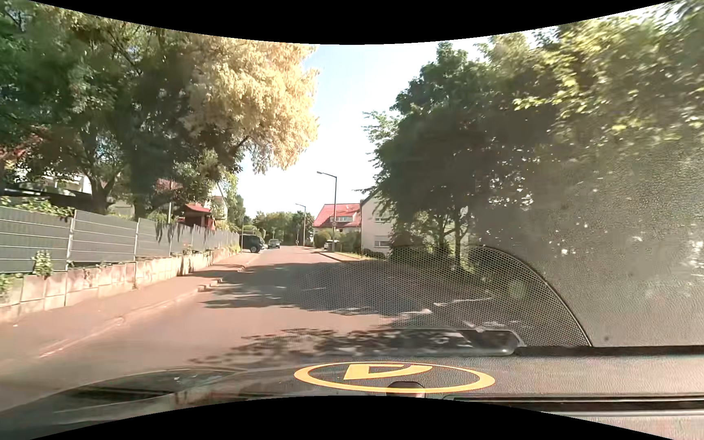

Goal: Follow the waypoints while adhering to traffic rules and regulations

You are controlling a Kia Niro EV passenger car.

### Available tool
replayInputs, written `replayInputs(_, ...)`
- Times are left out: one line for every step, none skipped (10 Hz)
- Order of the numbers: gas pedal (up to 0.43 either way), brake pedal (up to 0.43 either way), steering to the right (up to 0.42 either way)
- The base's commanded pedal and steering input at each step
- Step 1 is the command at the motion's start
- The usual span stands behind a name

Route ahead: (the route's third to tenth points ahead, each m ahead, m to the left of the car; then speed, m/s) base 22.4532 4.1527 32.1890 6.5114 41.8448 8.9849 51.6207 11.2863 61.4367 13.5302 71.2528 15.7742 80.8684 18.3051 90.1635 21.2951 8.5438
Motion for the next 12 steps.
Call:
replayInputs(0.228, 0.000, -0.079)
replayInputs(0.228, 0.000, -0.079)
replayInputs(0.228, 0.000, -0.074)
replayInputs(0.228, 0.000, -0.066)
replayInputs(0.228, 0.000, -0.057)
replayInputs(0.228, 0.000, -0.053)
replayInputs(0.228, 0.000, -0.052)
replayInputs(0.228, 0.000, -0.051)
replayInputs(0.228, 0.000, -0.049)
replayInputs(0.228, 0.000, -0.045)
replayInputs(0.228, 0.000, -0.043)
replayInputs(0.228, 0.000, -0.039)
